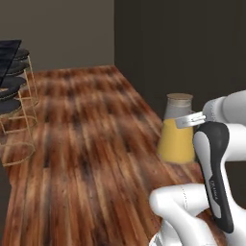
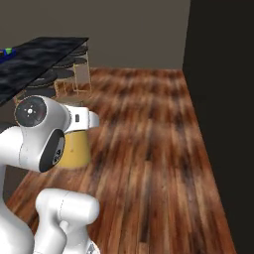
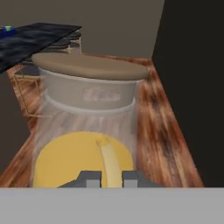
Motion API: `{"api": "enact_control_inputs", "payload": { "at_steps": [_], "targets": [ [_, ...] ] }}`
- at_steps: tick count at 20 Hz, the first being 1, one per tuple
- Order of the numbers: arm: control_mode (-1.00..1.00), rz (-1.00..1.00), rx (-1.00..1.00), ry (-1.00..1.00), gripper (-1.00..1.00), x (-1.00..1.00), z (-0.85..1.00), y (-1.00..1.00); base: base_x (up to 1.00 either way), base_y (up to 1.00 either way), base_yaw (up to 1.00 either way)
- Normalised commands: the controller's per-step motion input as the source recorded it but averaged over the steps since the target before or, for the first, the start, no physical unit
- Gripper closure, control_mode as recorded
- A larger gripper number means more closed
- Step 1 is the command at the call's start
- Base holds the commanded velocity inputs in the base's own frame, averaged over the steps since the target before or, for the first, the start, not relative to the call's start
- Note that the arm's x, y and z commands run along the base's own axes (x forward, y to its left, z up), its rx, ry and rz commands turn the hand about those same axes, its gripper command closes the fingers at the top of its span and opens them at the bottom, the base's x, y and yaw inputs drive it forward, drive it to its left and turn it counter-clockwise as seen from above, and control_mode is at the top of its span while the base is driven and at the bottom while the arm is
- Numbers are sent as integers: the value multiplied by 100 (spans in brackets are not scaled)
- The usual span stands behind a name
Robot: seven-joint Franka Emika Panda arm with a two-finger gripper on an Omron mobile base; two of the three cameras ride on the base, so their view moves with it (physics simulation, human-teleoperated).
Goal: There is a tray on the dining counter. Grab the cup, mug, and pitcher and place them on the tray. The pitcher may be placed next to the tray if it cannot fit the tray.
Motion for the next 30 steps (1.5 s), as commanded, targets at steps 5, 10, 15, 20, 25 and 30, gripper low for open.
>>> {"api": "enact_control_inputs", "payload": {
  "at_steps": [5,10,15,20,25,30],
  "targets": [
    [100,0,0,0,100,0,0,0,100,-29,26],
    [100,0,0,0,100,0,0,0,100,-42,15],
    [100,0,0,0,100,0,0,0,100,-45,1],
    [100,0,0,0,100,0,0,0,100,-43,0],
    [100,0,0,0,100,0,0,0,100,-39,0],
    [100,0,0,0,100,0,0,0,100,-36,0]
  ]
}}
